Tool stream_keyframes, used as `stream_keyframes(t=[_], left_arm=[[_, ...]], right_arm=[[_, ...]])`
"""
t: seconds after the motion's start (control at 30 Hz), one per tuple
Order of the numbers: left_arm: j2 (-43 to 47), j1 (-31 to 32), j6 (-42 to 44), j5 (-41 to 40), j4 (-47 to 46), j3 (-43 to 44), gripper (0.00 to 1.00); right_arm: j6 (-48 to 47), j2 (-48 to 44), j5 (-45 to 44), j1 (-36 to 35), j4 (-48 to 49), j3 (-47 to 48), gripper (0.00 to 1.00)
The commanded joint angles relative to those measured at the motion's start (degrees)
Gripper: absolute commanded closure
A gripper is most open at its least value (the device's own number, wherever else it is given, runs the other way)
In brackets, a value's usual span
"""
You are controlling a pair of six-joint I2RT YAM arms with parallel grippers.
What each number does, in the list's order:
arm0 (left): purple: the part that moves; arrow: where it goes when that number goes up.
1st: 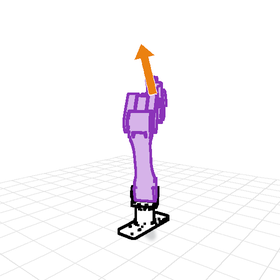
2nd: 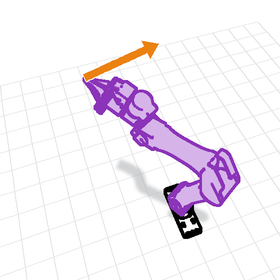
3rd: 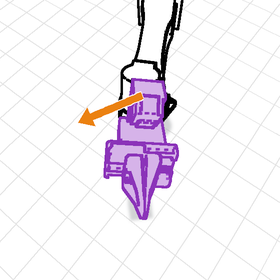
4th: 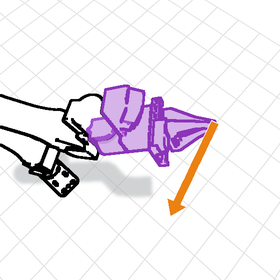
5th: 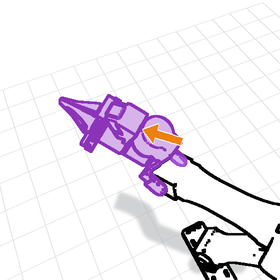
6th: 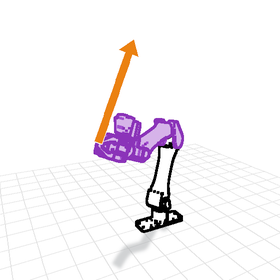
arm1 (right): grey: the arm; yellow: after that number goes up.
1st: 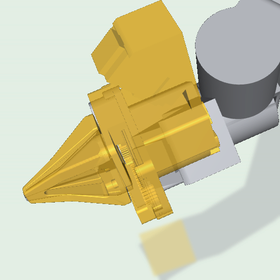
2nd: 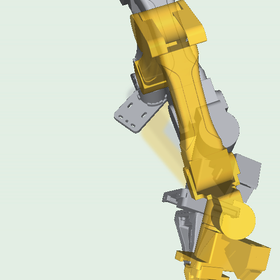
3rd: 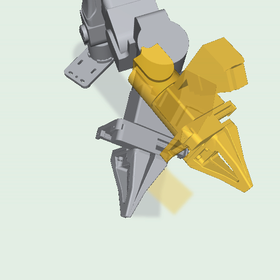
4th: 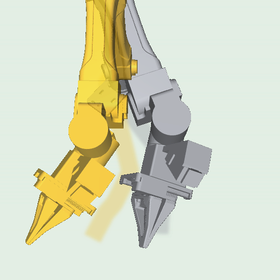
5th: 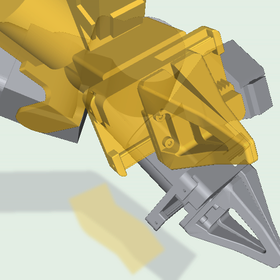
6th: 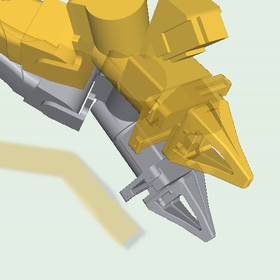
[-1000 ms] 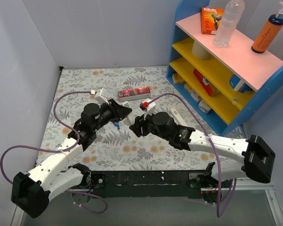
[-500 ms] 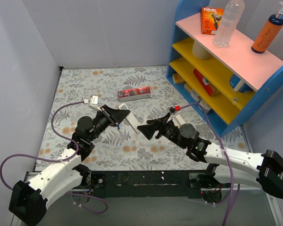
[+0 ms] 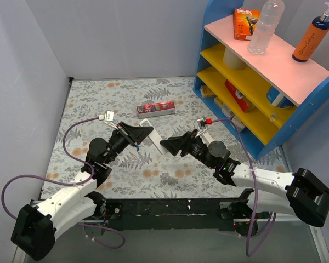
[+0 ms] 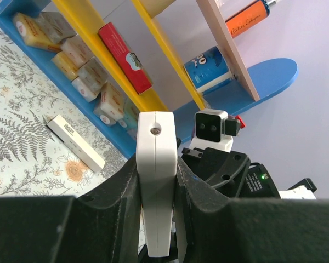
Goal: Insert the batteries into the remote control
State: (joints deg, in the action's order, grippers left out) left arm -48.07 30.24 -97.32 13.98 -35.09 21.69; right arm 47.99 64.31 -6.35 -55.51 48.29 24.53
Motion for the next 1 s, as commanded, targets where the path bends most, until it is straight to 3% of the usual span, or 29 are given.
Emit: stream_keyframes(t=[0.0, 0.23, 0.37, 0.47, 0.67, 0.97], left_arm=[[-0.5, 0.3, 0.8, 2.0, -4.6, -0.5, 1.0], [-4.1, 0.3, -0.3, 2.5, -12.1, -1.6, 1.0], [-4.7, 0.3, 0.6, 1.7, -14.3, -1.7, 1.0], [-5.1, 0.3, 0.4, 0.2, -16.3, -2.6, 1.0], [-8.4, 0.3, -0.2, -3.1, -23.1, -4.3, 1.0], [-17.7, 0.3, -1.1, -6.7, -37.0, -4.2, 1.0]], right_arm=[[2.4, 1.9, 4.7, 1.5, 6.3, 1.0, 0.24], [3.5, 5.0, 8.5, 2.2, 6.6, 1.1, 0.32], [5.9, 5.2, 8.2, 3.6, 11.5, -2.5, 0.54], [6.6, 5.0, 8.1, 4.1, 12.0, -4.0, 0.63], [6.3, 5.6, 9.5, 4.3, 10.8, -4.7, 0.64], [4.8, 7.0, 10.8, 5.7, 6.4, -6.4, 0.57]])
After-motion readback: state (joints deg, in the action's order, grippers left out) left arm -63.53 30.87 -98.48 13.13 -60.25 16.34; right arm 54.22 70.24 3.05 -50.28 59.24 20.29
